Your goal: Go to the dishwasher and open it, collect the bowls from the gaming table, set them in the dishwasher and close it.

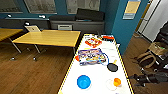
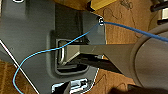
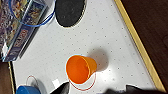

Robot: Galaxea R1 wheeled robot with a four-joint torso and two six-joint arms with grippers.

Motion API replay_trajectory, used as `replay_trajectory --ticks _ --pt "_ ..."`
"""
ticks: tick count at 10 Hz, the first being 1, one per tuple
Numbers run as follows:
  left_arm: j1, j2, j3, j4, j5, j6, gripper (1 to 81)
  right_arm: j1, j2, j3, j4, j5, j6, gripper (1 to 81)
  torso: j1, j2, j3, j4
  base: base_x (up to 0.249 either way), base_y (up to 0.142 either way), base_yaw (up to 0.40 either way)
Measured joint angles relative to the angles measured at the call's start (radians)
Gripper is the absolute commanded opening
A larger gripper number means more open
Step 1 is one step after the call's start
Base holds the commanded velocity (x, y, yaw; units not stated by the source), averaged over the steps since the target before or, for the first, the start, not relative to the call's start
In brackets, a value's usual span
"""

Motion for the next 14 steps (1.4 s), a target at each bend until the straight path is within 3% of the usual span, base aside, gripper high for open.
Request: replay_trajectory --ticks 6,14 --pt "0.0 0.014 -0.02 0.0 0.001 0.0 81.1 -0.077 0.134 -0.09 0.0 0.016 0.0 81.1 0.0 0.0 0.0 0.0 0.0 0.0 0.0" --pt "0.0 0.013 -0.023 0.0 0.0 0.0 81.1 -0.038 0.232 -0.266 0.001 0.007 -0.001 81.1 0.0 0.0 0.0 0.0 0.0 0.0 0.0"
